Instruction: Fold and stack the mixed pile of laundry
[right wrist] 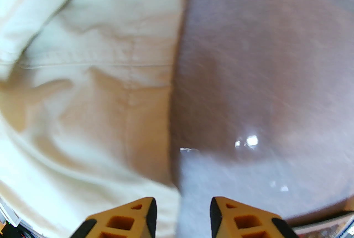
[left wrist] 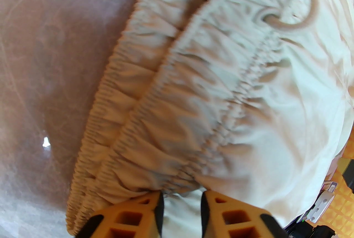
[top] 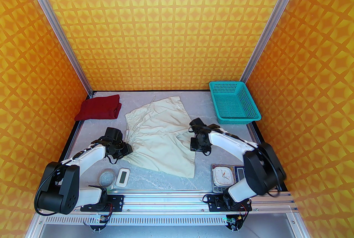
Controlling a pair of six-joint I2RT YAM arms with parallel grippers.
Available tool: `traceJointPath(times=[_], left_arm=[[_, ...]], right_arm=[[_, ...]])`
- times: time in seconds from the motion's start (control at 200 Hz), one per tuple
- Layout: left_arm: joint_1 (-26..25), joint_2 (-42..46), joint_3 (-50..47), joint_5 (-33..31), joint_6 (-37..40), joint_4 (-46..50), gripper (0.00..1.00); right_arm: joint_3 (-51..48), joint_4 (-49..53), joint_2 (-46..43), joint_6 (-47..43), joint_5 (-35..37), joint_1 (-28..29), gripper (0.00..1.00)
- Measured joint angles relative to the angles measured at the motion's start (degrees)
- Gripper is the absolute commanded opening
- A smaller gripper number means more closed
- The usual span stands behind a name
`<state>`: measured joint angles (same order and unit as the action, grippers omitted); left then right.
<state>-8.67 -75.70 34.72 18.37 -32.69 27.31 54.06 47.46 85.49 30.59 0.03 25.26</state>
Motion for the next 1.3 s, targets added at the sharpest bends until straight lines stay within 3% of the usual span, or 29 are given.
traceJointPath(times=[0.155,0.35,0.615,0.87,1.3], left_arm=[[0.00,6.21,3.21,-0.72,0.79,4.79,0.51],[1.14,8.85,4.79,-2.40,1.66,8.61,0.64],[4.59,8.50,1.68,-3.89,1.66,11.39,0.68],[5.49,7.06,1.57,-4.13,1.68,11.34,0.69],[5.75,6.25,0.76,-4.17,1.66,10.88,0.72]], right_arm=[[-2.19,0.37,-7.78,1.95,-5.29,0.00,0.42],[-13.16,0.66,-20.37,7.56,-14.40,0.00,0.47],[-26.60,-0.13,-30.73,17.07,-23.96,1.55,0.46],[-30.14,-6.91,-29.51,23.93,-28.22,4.26,0.46],[-31.47,-15.82,-22.56,29.27,-28.28,8.39,0.38]])
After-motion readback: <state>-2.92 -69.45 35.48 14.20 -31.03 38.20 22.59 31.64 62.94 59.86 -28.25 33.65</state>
